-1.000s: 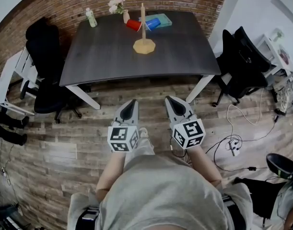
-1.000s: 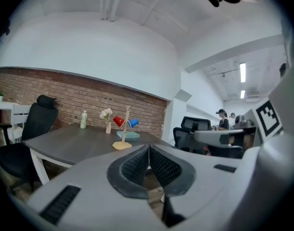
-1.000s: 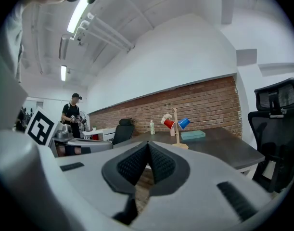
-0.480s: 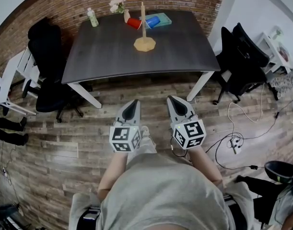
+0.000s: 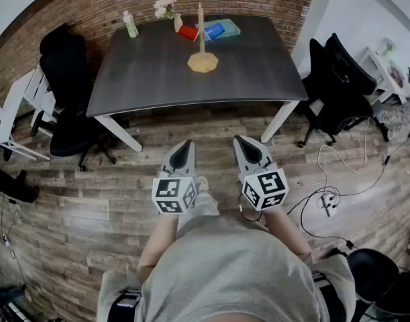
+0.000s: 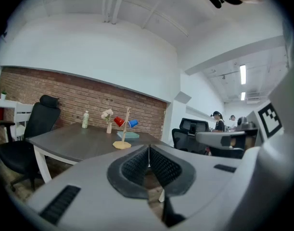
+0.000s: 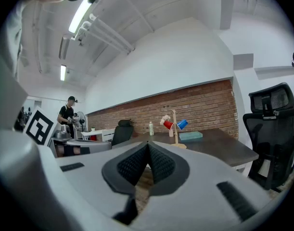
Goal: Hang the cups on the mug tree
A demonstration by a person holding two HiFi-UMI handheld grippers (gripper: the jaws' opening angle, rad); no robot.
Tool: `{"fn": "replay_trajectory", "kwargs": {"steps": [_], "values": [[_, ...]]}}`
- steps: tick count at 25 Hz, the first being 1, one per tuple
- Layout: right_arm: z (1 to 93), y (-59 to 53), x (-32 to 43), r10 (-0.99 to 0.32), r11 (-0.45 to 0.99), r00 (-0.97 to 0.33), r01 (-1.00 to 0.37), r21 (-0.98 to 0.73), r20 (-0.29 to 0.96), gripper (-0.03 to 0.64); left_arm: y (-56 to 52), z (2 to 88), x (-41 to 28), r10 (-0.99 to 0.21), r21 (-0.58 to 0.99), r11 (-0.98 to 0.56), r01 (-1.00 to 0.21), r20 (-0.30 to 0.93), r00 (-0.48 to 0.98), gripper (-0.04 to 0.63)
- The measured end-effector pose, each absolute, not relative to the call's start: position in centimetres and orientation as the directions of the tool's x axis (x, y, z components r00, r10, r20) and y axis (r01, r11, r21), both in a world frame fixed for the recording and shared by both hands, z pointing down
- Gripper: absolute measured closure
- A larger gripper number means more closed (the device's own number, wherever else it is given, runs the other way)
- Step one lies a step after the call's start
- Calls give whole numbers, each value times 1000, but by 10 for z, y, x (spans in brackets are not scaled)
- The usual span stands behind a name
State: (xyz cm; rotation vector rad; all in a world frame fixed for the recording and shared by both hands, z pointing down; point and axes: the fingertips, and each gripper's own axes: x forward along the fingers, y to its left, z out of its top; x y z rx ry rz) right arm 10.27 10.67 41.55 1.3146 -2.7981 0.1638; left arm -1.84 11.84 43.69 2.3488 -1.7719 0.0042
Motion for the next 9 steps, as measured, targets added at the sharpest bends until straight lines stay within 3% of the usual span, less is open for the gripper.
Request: {"fn": "replay_trajectory", "kwargs": {"steps": [9], "values": [[418, 106, 100, -764, 633, -639, -769, -87, 87, 618, 117, 439, -22, -950, 161, -262, -952, 128, 283, 583]]}}
